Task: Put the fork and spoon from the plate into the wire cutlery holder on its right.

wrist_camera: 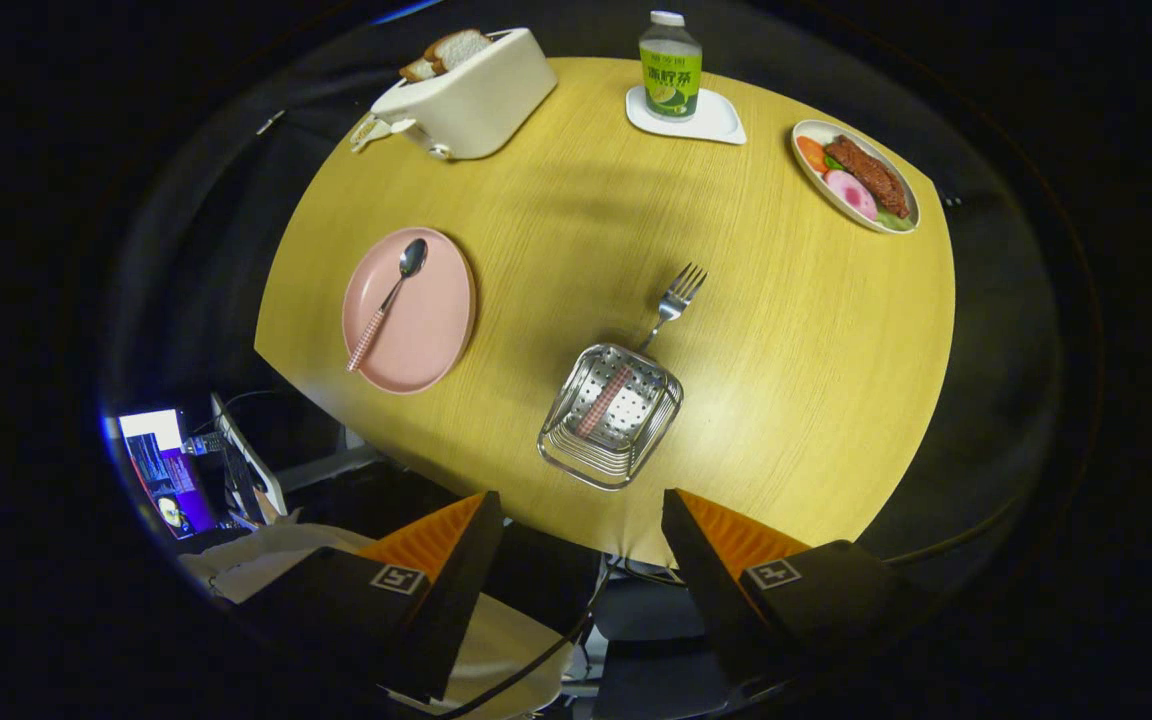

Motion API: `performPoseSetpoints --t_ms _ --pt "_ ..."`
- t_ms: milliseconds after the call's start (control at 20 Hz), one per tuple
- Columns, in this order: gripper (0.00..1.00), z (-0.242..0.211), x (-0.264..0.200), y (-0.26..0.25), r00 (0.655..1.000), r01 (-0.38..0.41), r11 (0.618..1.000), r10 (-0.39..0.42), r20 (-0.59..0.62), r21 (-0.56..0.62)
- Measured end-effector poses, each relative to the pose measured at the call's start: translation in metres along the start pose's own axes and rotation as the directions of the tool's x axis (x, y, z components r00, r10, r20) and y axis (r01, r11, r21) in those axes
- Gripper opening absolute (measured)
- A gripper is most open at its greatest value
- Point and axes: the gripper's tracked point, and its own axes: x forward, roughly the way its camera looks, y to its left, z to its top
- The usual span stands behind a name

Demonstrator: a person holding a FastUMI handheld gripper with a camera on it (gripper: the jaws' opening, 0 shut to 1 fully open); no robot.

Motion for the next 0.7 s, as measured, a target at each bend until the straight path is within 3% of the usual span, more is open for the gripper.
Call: performPoseSetpoints --t_ms 250,450,700 --pt "0.99 0.018 -0.026 0.025 0.975 -0.001 0.998 -0.012 0.220 0.059" --pt "0.99 0.037 -0.033 0.057 0.917 -0.018 0.996 -0.018 0.398 0.087" --pt "1.00 0.051 -0.013 0.102 0.873 -0.031 0.996 -0.016 0.487 0.088"
